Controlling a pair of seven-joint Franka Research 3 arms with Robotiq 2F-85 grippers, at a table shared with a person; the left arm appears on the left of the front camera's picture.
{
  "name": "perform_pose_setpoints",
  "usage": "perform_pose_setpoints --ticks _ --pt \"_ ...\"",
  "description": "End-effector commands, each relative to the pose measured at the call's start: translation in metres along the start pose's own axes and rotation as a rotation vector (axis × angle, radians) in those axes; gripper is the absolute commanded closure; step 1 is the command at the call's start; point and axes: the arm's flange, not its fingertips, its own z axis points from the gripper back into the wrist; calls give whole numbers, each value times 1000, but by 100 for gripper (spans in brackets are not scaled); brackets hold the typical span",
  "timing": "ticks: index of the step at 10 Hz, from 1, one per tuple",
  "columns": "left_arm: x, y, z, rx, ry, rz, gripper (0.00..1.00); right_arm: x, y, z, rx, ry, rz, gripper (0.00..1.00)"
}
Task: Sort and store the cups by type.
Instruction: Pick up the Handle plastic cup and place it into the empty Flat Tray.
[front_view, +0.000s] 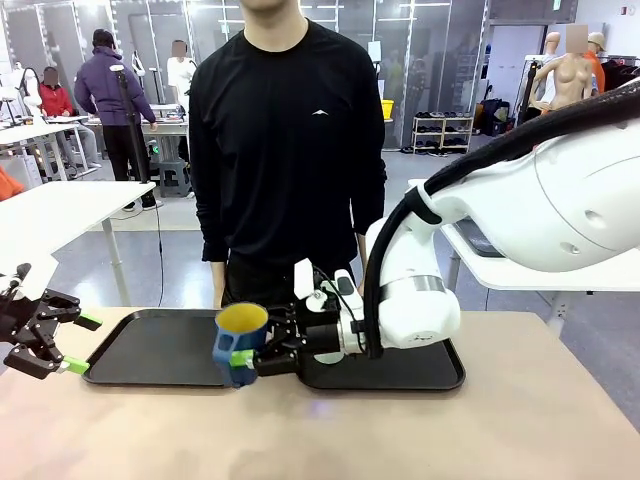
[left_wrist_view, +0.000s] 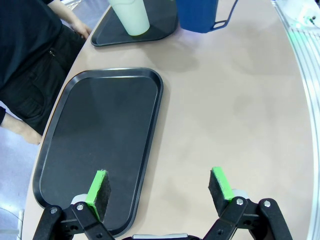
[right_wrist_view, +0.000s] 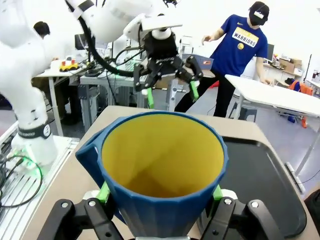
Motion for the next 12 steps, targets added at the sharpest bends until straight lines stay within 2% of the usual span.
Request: perform_pose_setpoints --ticks 1,2,7,8,12 --pt "-1 4 1 -8 -7 -11 0 1 -4 -19 -23 11 -45 52" --pt "-1 4 1 -8 -7 -11 0 0 0 0 0 0 0 52" --pt "-1 4 1 -8 -7 -11 0 0 0 0 0 0 0 52" --pt "-1 4 1 -8 -7 -11 0 -1 -3 -3 -8 5 -12 22" --pt "-1 4 1 -8 -7 -11 0 -29 -24 -64 -126 17 -8 22"
